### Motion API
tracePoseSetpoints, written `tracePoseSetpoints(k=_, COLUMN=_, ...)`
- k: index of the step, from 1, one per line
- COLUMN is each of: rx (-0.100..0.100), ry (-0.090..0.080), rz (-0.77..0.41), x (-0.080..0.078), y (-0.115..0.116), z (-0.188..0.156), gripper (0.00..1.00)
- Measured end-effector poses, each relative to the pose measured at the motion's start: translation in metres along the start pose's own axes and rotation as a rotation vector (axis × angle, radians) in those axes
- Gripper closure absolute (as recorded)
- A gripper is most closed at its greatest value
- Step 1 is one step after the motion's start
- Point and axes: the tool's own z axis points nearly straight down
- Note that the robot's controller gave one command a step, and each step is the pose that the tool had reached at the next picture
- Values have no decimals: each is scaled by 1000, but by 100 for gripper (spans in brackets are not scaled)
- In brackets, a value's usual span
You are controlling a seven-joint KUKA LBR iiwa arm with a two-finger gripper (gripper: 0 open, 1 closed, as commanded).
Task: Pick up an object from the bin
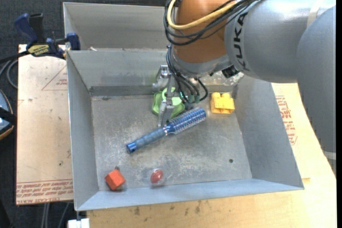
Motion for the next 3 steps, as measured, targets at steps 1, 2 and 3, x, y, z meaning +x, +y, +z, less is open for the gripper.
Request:
tracePoseSetpoints(k=1, rx=0, ry=-14, rz=-301, x=7, y=-28, z=87, gripper=0)
tracePoseSetpoints(k=2, rx=-4, ry=-17, rz=-190, x=23, y=-63, z=109, gripper=0)
tracePoseSetpoints(k=3, rx=-2, ry=-21, rz=-187, x=21, y=-64, z=107, gripper=100)
